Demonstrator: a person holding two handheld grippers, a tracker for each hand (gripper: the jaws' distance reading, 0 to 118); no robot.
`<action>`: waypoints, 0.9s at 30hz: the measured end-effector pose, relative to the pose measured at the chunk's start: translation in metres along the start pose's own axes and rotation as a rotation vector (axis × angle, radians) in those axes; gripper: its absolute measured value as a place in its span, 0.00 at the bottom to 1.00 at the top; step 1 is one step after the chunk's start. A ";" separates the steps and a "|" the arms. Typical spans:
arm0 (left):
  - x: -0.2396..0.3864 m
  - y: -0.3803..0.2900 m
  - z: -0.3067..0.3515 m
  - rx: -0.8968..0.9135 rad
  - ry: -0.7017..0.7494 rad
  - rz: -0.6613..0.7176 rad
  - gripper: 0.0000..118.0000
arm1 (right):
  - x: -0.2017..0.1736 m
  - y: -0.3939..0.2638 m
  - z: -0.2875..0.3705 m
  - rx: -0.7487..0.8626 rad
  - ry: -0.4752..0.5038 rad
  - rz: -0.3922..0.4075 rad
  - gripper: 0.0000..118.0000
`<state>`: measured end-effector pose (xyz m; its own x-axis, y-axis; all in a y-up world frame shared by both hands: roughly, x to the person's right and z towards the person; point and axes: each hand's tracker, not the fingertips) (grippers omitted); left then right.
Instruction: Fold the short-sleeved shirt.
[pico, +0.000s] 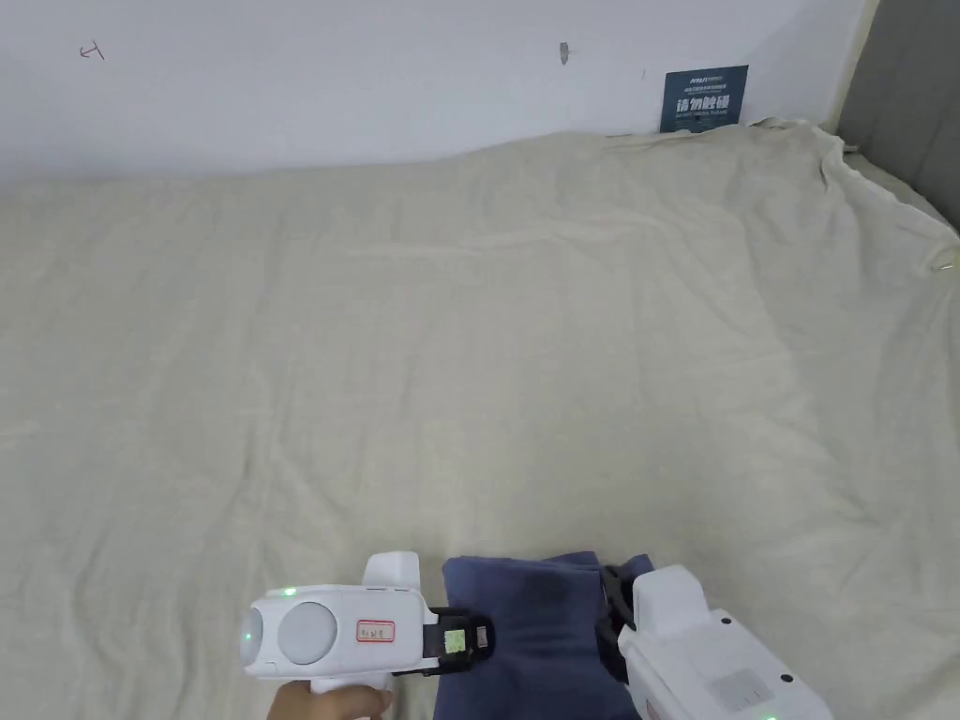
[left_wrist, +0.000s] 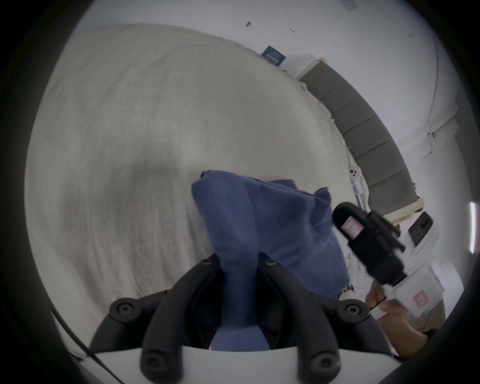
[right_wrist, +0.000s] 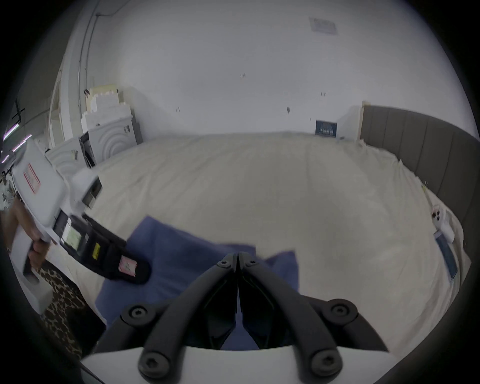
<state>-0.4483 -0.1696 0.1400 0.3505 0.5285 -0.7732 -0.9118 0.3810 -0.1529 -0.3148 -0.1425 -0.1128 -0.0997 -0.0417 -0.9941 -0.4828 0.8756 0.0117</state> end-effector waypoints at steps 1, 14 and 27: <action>0.000 0.003 0.005 0.004 -0.005 -0.005 0.16 | 0.002 0.009 0.006 0.021 -0.001 0.003 0.00; -0.088 0.054 0.132 0.103 0.253 -0.061 0.16 | 0.024 0.113 0.068 0.295 -0.070 0.026 0.00; -0.227 0.065 0.280 0.159 0.622 0.086 0.16 | 0.017 0.158 0.058 0.359 -0.124 0.044 0.00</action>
<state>-0.5277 -0.0523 0.4775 0.0444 0.0420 -0.9981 -0.8718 0.4895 -0.0182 -0.3424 0.0226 -0.1340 0.0030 0.0384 -0.9993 -0.1423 0.9891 0.0376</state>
